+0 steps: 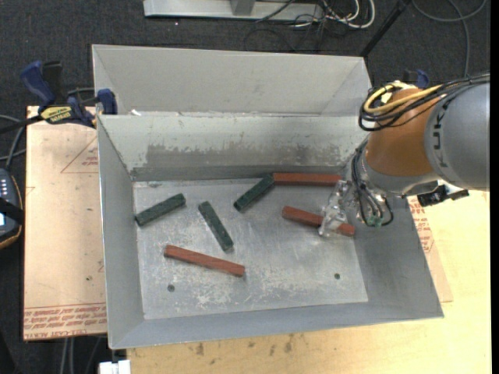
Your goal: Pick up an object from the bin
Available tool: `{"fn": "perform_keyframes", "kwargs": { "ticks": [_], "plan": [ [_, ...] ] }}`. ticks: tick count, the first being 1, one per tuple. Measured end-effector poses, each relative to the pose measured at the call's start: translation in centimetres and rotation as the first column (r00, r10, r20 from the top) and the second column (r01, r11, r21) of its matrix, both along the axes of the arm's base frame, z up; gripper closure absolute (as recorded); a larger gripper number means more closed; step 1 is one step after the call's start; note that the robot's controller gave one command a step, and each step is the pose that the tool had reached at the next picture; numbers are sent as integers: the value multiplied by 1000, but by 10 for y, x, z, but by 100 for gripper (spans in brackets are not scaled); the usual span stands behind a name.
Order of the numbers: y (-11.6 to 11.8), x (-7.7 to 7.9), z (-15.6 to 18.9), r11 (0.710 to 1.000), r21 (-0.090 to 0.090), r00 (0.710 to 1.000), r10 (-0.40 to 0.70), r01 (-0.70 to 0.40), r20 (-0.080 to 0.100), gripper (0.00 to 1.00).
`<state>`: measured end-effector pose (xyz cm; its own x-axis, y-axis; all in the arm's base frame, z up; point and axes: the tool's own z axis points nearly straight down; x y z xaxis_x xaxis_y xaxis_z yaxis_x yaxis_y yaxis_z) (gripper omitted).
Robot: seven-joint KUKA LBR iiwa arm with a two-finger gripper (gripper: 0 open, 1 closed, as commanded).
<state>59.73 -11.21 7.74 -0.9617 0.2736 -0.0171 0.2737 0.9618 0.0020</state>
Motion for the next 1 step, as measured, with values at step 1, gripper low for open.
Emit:
{"fn": "perform_keyframes", "kwargs": {
  "ticks": [1],
  "plan": [
    [9, -2, 194, 995, 3, 995, 100, -100, -16, 100]
  ]
}}
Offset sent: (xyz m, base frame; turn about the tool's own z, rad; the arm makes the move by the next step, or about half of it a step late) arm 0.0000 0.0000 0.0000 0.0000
